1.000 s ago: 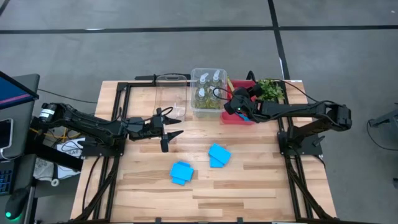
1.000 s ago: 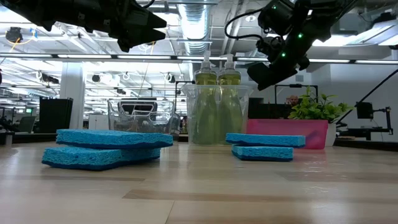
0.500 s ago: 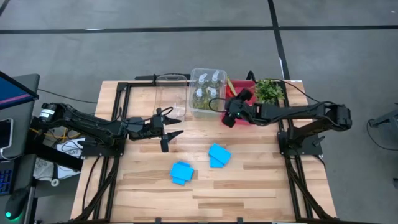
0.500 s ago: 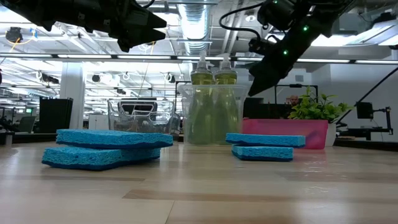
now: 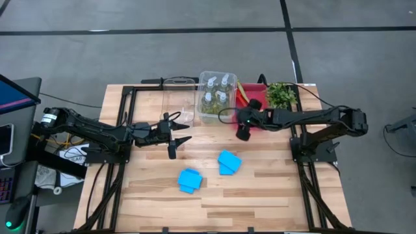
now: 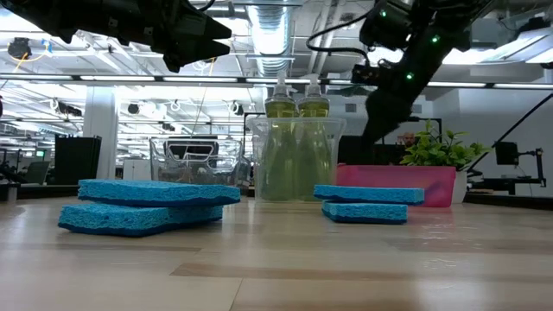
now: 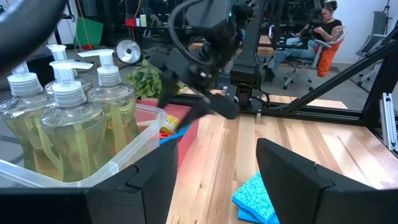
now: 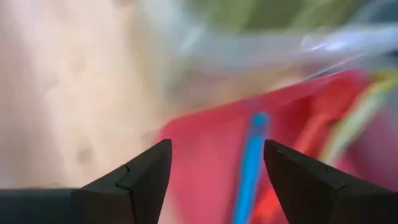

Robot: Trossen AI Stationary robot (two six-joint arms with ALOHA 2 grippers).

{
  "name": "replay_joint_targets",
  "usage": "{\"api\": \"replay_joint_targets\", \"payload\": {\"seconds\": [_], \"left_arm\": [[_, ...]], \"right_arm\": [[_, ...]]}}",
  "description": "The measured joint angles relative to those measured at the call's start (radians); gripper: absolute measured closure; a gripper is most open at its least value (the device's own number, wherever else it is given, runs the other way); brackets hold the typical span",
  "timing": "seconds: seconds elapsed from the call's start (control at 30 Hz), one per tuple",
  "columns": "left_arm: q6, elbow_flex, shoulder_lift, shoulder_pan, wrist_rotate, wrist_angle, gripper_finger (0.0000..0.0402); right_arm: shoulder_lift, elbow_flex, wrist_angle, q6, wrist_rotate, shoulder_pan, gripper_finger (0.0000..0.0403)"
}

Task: Pick & Place Kitchen Sink Supplies
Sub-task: Put the blue sponge into the transparent bin

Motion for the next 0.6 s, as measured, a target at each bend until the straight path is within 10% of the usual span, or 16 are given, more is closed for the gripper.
{"api": "replay_joint_targets", "payload": {"seconds": [0.3, 0.6], "left_arm": [[0.000, 0.000, 0.000, 0.000, 0.000, 0.000, 0.0183], [0.000, 0.000, 0.000, 0.000, 0.000, 0.000, 0.0183]], "right_arm": [[0.000, 0.000, -0.056, 0.027, -0.449, 0.001, 0.0154], [0.000, 0.000, -0.015, 0.023, -0.480, 0.022, 0.0154]]}}
